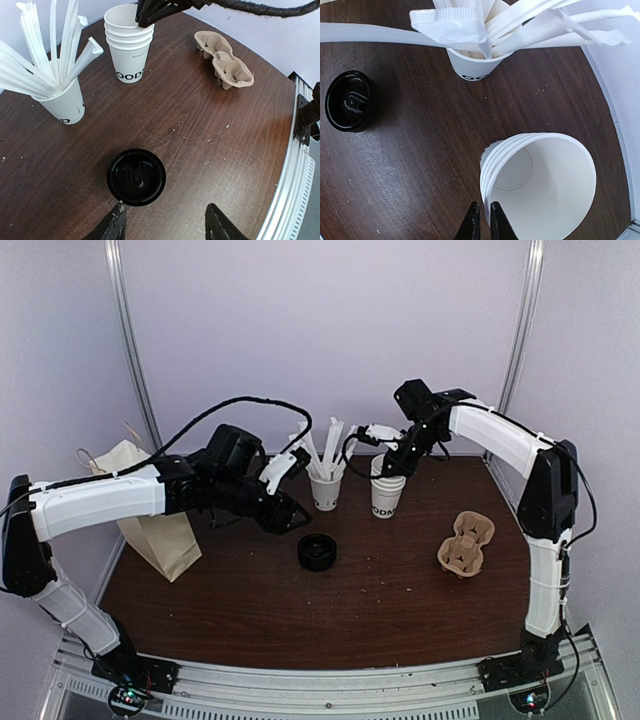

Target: Pack the takeout coffee

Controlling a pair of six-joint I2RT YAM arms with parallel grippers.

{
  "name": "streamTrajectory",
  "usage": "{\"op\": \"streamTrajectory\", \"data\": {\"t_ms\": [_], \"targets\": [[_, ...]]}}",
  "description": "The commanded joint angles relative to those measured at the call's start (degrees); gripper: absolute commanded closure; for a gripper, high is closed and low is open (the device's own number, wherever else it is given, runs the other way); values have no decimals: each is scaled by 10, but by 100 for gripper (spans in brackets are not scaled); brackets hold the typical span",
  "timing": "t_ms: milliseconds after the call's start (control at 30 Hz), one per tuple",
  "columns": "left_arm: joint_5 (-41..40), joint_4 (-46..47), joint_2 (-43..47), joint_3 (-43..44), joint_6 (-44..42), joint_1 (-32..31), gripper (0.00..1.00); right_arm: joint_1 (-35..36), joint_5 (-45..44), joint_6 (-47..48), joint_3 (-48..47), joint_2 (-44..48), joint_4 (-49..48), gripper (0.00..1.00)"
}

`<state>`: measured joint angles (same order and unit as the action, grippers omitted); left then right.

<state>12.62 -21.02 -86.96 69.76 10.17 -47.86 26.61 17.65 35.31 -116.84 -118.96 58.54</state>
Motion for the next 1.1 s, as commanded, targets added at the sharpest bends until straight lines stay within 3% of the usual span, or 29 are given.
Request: {"op": "streamTrajectory", "data": {"t_ms": [0, 133, 533, 800, 833, 900, 1067], "targets": [[4, 18, 9, 13, 0, -3, 45, 0, -16, -8, -14, -12, 12, 83], [5, 18, 9, 12, 0, -3, 45, 0, -18, -9, -13, -15, 16, 80], [6, 18, 8, 12, -1, -3, 45, -1, -23, -8, -12, -8, 20, 100], [2, 21, 2, 12, 14, -3, 45, -5, -24, -7, -39, 56, 71, 100], [-6, 23, 2, 10, 27, -4, 44, -10, -12, -14, -17, 83, 59, 100], [-66, 42, 13, -4, 65, -10, 22, -7, -16, -15, 40, 116, 33, 100], [-128, 154, 51, -73, 163, -36, 21, 4, -18, -11, 158, 204, -22, 100]]}}
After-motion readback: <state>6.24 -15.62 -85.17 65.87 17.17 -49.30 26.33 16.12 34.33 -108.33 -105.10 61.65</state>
